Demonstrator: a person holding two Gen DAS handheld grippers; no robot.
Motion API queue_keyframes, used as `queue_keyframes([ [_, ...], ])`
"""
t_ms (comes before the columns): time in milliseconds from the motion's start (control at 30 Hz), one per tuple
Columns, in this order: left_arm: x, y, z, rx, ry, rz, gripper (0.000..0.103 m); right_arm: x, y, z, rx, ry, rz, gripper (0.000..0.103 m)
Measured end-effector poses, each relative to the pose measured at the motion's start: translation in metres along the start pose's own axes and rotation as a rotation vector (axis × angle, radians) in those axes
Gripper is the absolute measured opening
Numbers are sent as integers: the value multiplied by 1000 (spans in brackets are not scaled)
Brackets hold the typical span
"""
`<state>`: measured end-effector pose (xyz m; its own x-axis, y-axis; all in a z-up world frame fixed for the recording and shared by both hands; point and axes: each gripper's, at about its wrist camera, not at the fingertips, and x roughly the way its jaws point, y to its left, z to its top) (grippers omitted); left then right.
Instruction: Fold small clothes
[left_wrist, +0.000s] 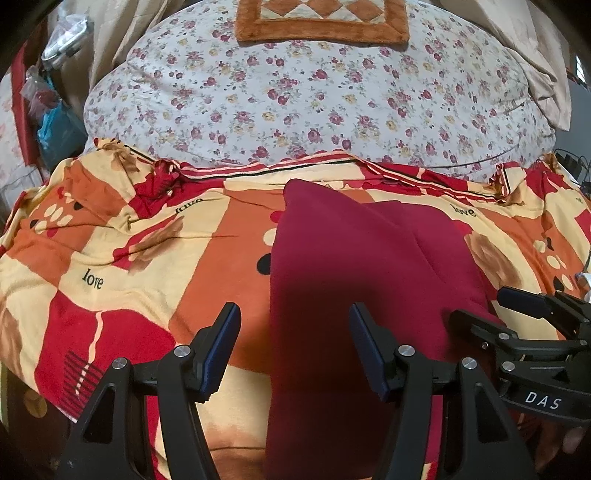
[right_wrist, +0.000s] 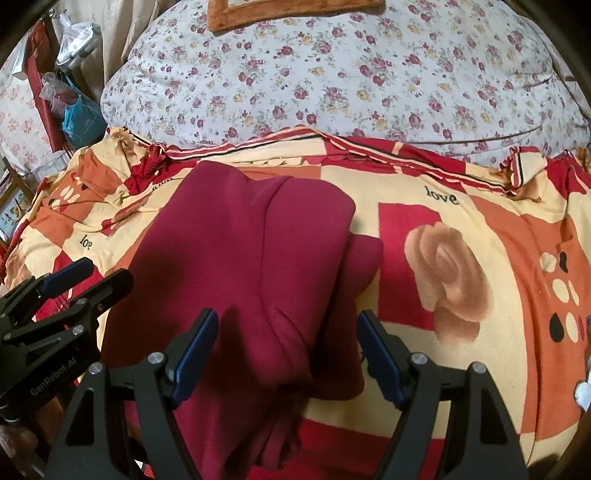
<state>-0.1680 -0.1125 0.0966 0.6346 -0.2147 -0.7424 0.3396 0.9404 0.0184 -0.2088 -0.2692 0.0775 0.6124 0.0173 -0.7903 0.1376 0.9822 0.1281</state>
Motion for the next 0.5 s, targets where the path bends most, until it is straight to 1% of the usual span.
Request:
queue_keyframes([
  [500,0,-4,-3,13,-16,-4,41,6,6,-3,-5,13,3,80],
])
